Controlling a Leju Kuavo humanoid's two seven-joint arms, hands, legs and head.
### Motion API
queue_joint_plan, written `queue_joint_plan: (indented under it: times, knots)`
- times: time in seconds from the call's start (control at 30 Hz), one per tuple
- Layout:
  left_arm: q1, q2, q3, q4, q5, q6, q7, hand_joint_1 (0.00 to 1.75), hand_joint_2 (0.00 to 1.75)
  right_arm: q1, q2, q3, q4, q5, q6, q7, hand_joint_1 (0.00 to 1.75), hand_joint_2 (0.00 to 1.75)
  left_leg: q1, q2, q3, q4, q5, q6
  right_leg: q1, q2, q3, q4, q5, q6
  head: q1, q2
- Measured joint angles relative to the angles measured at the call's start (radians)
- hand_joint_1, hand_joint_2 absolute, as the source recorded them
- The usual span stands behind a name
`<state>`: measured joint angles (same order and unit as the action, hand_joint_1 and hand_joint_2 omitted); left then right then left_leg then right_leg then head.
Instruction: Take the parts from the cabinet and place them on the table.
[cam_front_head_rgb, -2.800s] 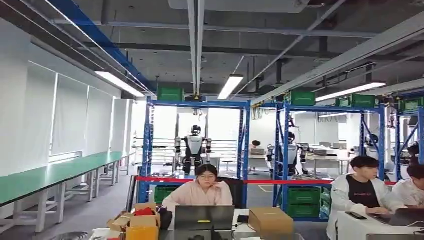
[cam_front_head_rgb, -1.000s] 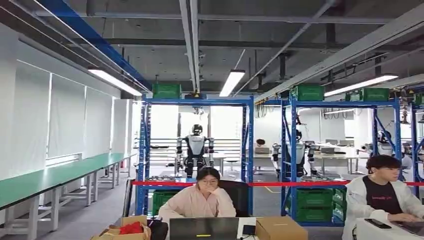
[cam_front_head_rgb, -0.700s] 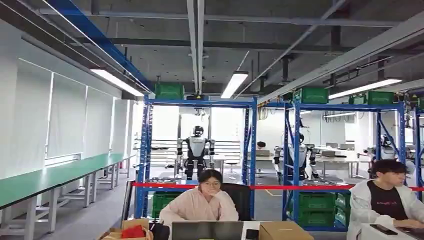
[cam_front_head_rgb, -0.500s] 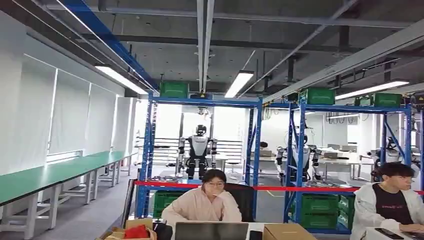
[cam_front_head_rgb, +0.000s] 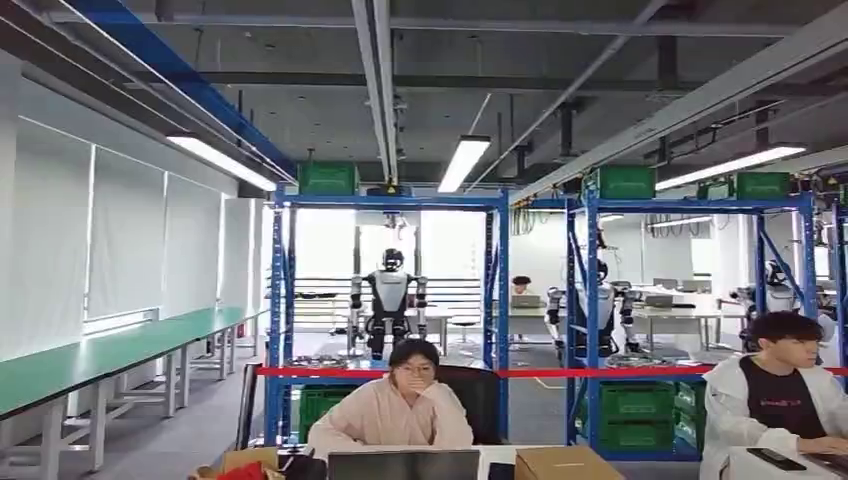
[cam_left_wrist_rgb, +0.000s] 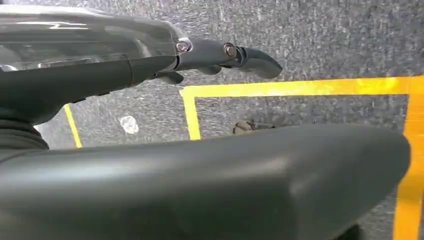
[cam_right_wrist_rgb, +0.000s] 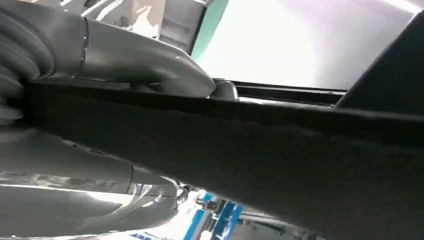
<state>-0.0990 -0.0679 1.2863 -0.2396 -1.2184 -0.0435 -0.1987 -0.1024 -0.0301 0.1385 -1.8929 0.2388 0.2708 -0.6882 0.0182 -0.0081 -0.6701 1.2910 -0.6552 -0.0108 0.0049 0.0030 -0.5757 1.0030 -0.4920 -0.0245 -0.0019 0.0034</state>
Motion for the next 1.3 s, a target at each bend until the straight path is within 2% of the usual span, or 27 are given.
queue_joint_plan:
  times: [0.03, 0.07, 0.1, 0.17, 0.2, 0.23, 0.3, 0.37, 0.4, 0.43, 0.5, 0.53, 0.57, 0.6, 0.67, 0.7, 0.73, 0.83, 0.9, 0.93, 1.0, 1.03, 1.07, 1.1, 1.2, 1.23, 1.3]
  knots:
    - [0.003, 0.000, 0.000, 0.000, 0.000, 0.000, 0.000, 0.00, 1.75, 0.002, 0.000, 0.000, 0.000, 0.000, 0.000, 0.000, 1.75, 1.75, 0.000, 0.000, -0.032, 0.036, -0.002, -0.001, 0.001, 0.002, 0.006, 0.000, -0.006, 0.000, 0.000, 0.000]
    - [0.005, 0.000, 0.000, 0.000, 0.000, 0.000, 0.000, 0.00, 1.75, 0.004, 0.000, 0.000, 0.000, 0.000, 0.000, 0.000, 1.75, 1.75, 0.000, 0.000, -0.039, 0.023, 0.023, -0.001, 0.001, 0.004, 0.016, 0.000, -0.014, 0.001, 0.000, 0.000]
    - [0.005, 0.000, 0.000, 0.000, 0.000, 0.000, 0.000, 0.00, 1.75, 0.004, 0.000, 0.000, 0.000, 0.000, 0.000, 0.000, 1.75, 1.75, 0.000, 0.000, -0.028, -0.028, 0.070, -0.001, 0.001, 0.004, 0.028, 0.000, -0.022, 0.002, 0.000, 0.000]
    - [0.004, 0.000, 0.000, 0.000, -0.002, 0.000, 0.000, 0.00, 1.75, 0.004, 0.000, 0.000, 0.000, 0.001, 0.000, -0.002, 1.75, 1.75, 0.000, 0.000, 0.026, -0.195, 0.195, 0.006, 0.001, 0.004, 0.058, 0.001, -0.043, 0.009, 0.000, 0.000]
    - [0.004, 0.000, 0.000, 0.000, -0.003, 0.000, 0.000, 0.00, 1.75, 0.005, 0.000, -0.001, 0.001, 0.001, -0.001, -0.003, 1.75, 1.75, -0.004, 0.001, 0.030, -0.212, 0.200, 0.012, 0.001, 0.002, 0.062, -0.001, -0.052, 0.014, -0.001, 0.000]
    - [0.003, 0.000, 0.000, 0.000, -0.004, 0.000, 0.000, 0.00, 1.75, 0.004, 0.000, -0.002, 0.002, 0.001, -0.002, -0.004, 1.75, 1.75, -0.010, 0.002, 0.032, -0.247, 0.172, 0.011, 0.002, 0.004, 0.058, 0.004, -0.053, 0.018, 0.000, 0.000]
    - [0.006, 0.000, -0.001, 0.000, -0.007, 0.000, 0.000, 0.00, 1.75, 0.010, 0.000, -0.003, 0.001, 0.003, -0.003, -0.006, 1.75, 1.75, -0.012, 0.001, 0.031, -0.244, 0.176, 0.027, 0.002, 0.004, 0.056, 0.008, -0.060, 0.033, 0.000, 0.001]
    - [0.007, 0.000, -0.002, 0.000, -0.008, 0.000, 0.000, 0.00, 1.75, 0.010, 0.000, -0.007, -0.002, 0.003, -0.005, -0.006, 1.75, 1.75, -0.002, 0.000, 0.051, -0.253, 0.174, 0.034, 0.002, 0.003, 0.065, 0.009, -0.071, 0.044, 0.001, 0.001]
    - [0.006, 0.000, -0.002, 0.000, -0.008, 0.001, -0.002, 0.00, 1.75, 0.009, 0.000, -0.009, -0.003, 0.002, -0.006, -0.007, 1.75, 1.75, 0.000, 0.000, 0.063, -0.257, 0.170, 0.039, 0.002, 0.001, 0.053, 0.044, -0.081, 0.053, 0.000, 0.001]
    - [0.004, 0.000, -0.002, 0.000, -0.010, 0.001, -0.001, 0.00, 1.75, 0.008, -0.001, -0.011, -0.005, 0.002, -0.008, -0.007, 1.75, 1.75, 0.001, 0.000, 0.071, -0.259, 0.166, 0.042, -0.001, 0.001, 0.020, 0.108, -0.102, 0.058, 0.000, 0.000]
    - [0.003, 0.000, -0.004, 0.000, -0.010, 0.001, 0.004, 0.00, 1.75, 0.015, -0.003, -0.015, -0.005, 0.003, -0.011, -0.007, 1.75, 1.75, 0.002, 0.000, 0.083, -0.260, 0.153, 0.043, -0.008, 0.001, -0.082, 0.267, -0.159, 0.068, 0.000, 0.000]
    - [0.004, 0.000, -0.006, 0.000, -0.011, 0.002, 0.006, 0.00, 1.75, 0.019, -0.005, -0.016, -0.005, 0.003, -0.011, -0.007, 1.75, 1.75, 0.002, 0.000, 0.090, -0.260, 0.146, 0.043, -0.010, 0.001, -0.123, 0.318, -0.171, 0.069, 0.000, 0.000]
    - [0.006, 0.000, -0.007, 0.000, -0.011, 0.003, 0.008, 0.00, 1.75, 0.022, -0.006, -0.017, -0.005, 0.003, -0.011, -0.007, 1.75, 1.75, 0.003, 0.000, 0.100, -0.260, 0.138, 0.042, -0.011, 0.001, -0.140, 0.319, -0.154, 0.070, 0.000, 0.000]
    - [0.007, 0.000, -0.008, 0.000, -0.014, 0.003, 0.017, 0.00, 1.75, 0.022, -0.006, -0.017, -0.005, 0.003, -0.013, -0.007, 1.75, 1.75, 0.003, 0.000, 0.113, -0.260, 0.130, 0.041, -0.010, 0.001, -0.133, 0.273, -0.109, 0.070, 0.000, 0.000]
    - [0.006, 0.000, -0.011, 0.000, -0.028, 0.005, 0.041, 0.00, 1.75, 0.020, -0.009, -0.018, -0.008, 0.009, -0.019, -0.007, 1.75, 1.75, 0.002, -0.002, 0.141, -0.261, 0.113, 0.035, -0.010, 0.001, -0.078, 0.101, 0.019, 0.062, 0.000, 0.000]
    - [0.008, 0.000, -0.014, 0.000, -0.031, 0.009, 0.056, 0.00, 1.75, 0.019, -0.011, -0.017, -0.009, 0.016, -0.022, -0.007, 1.75, 1.75, 0.004, -0.002, 0.147, -0.264, 0.106, 0.029, -0.006, 0.002, -0.061, 0.051, 0.047, 0.055, 0.000, 0.000]
    - [0.006, 0.000, -0.016, 0.000, -0.039, 0.011, 0.073, 0.00, 1.75, 0.017, -0.013, -0.017, -0.008, 0.029, -0.025, -0.007, 1.75, 1.75, 0.003, -0.003, 0.148, -0.266, 0.105, 0.026, 0.002, 0.001, -0.069, 0.049, 0.025, 0.046, 0.000, 0.000]
    - [0.015, 0.000, -0.027, 0.000, -0.066, 0.013, 0.128, 0.00, 1.75, -0.010, -0.023, -0.015, -0.008, 0.081, -0.044, 0.005, 1.75, 1.75, 0.000, 0.001, 0.155, -0.267, 0.104, 0.010, 0.005, 0.001, -0.062, 0.028, 0.028, 0.023, 0.001, 0.001]
    - [0.012, 0.003, -0.035, 0.000, -0.085, 0.011, 0.164, 0.00, 1.75, -0.057, -0.029, -0.002, -0.007, 0.145, -0.077, 0.031, 1.75, 1.75, 0.001, 0.001, 0.152, -0.247, 0.086, 0.006, -0.004, 0.003, -0.042, 0.011, 0.031, 0.016, 0.001, 0.001]
    - [0.009, 0.003, -0.041, 0.000, -0.093, 0.010, 0.176, 0.00, 1.75, -0.094, -0.036, 0.007, -0.002, 0.166, -0.092, 0.048, 1.75, 1.75, 0.001, 0.001, 0.125, -0.194, 0.057, 0.005, -0.004, 0.002, -0.039, 0.011, 0.029, 0.009, 0.001, 0.000]
    - [0.008, 0.009, -0.050, 0.000, -0.102, 0.008, 0.196, 0.00, 1.75, -0.155, -0.050, 0.022, 0.010, 0.205, -0.109, 0.081, 1.75, 1.75, 0.001, 0.001, 0.039, -0.043, -0.012, -0.001, -0.002, 0.002, -0.037, 0.011, 0.025, 0.003, 0.001, 0.000]
    - [0.009, 0.011, -0.053, 0.000, -0.108, 0.001, 0.206, 0.00, 1.75, -0.186, -0.057, 0.031, 0.018, 0.224, -0.117, 0.095, 1.75, 1.75, 0.000, 0.001, 0.000, 0.019, -0.028, -0.003, -0.001, 0.002, -0.036, 0.012, 0.023, 0.002, 0.001, 0.000]
    - [0.012, 0.013, -0.056, 0.000, -0.116, -0.003, 0.215, 0.00, 1.75, -0.218, -0.066, 0.042, 0.030, 0.248, -0.123, 0.114, 1.75, 1.75, 0.001, 0.001, -0.018, 0.033, -0.018, -0.004, 0.000, 0.003, -0.033, 0.012, 0.021, 0.002, 0.001, 0.000]
    - [0.013, 0.014, -0.059, 0.000, -0.121, -0.008, 0.222, 0.00, 1.75, -0.251, -0.072, 0.053, 0.041, 0.270, -0.126, 0.134, 1.75, 1.75, 0.001, 0.001, -0.014, 0.001, 0.014, -0.004, 0.000, 0.004, -0.029, 0.012, 0.019, 0.002, 0.001, 0.000]
    - [0.012, 0.016, -0.071, 0.000, -0.135, -0.021, 0.241, 0.00, 1.75, -0.369, -0.090, 0.084, 0.086, 0.323, -0.129, 0.190, 1.75, 1.75, 0.002, 0.004, 0.061, -0.232, 0.177, 0.000, -0.001, 0.004, -0.013, 0.016, 0.006, 0.012, 0.001, 0.000]
    - [0.009, 0.016, -0.074, 0.000, -0.136, -0.024, 0.247, 0.00, 1.75, -0.406, -0.096, 0.096, 0.108, 0.344, -0.132, 0.204, 1.75, 1.75, -0.003, 0.005, 0.059, -0.241, 0.151, 0.003, 0.003, 0.003, -0.013, 0.019, 0.006, 0.015, 0.000, 0.000]
    - [0.009, 0.016, -0.078, 0.000, -0.138, -0.030, 0.253, 0.00, 1.75, -0.466, -0.108, 0.119, 0.146, 0.380, -0.136, 0.231, 1.75, 1.75, -0.008, 0.004, 0.058, -0.250, 0.166, 0.020, 0.003, 0.002, -0.022, 0.021, 0.003, 0.026, 0.000, 0.000]
